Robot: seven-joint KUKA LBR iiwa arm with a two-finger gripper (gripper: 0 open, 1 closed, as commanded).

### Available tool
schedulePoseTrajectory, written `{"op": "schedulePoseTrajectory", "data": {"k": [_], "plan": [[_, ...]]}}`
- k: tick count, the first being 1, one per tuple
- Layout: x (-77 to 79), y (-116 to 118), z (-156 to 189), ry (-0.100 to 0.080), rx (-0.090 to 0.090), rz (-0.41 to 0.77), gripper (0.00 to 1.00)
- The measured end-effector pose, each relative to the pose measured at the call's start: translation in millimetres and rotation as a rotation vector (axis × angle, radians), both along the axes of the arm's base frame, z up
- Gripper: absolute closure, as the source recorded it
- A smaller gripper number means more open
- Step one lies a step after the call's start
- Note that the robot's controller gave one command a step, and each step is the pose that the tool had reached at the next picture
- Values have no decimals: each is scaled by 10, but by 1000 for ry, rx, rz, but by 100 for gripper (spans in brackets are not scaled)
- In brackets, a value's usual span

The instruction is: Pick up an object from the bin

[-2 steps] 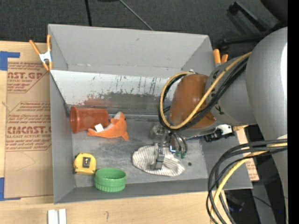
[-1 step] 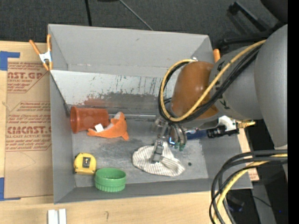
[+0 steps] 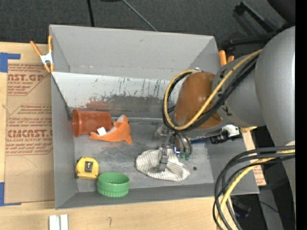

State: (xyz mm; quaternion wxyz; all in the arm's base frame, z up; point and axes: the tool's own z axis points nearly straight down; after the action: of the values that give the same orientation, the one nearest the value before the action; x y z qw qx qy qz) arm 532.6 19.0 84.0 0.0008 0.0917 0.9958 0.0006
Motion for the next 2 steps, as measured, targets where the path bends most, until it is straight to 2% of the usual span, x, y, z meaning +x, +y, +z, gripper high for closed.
{"op": "schedulePoseTrajectory", "data": {"k": [1, 2], "plan": [[-85, 104, -139, 1, -1, -392, 100], [-84, 103, -139, 1, -1, -392, 100]]}}
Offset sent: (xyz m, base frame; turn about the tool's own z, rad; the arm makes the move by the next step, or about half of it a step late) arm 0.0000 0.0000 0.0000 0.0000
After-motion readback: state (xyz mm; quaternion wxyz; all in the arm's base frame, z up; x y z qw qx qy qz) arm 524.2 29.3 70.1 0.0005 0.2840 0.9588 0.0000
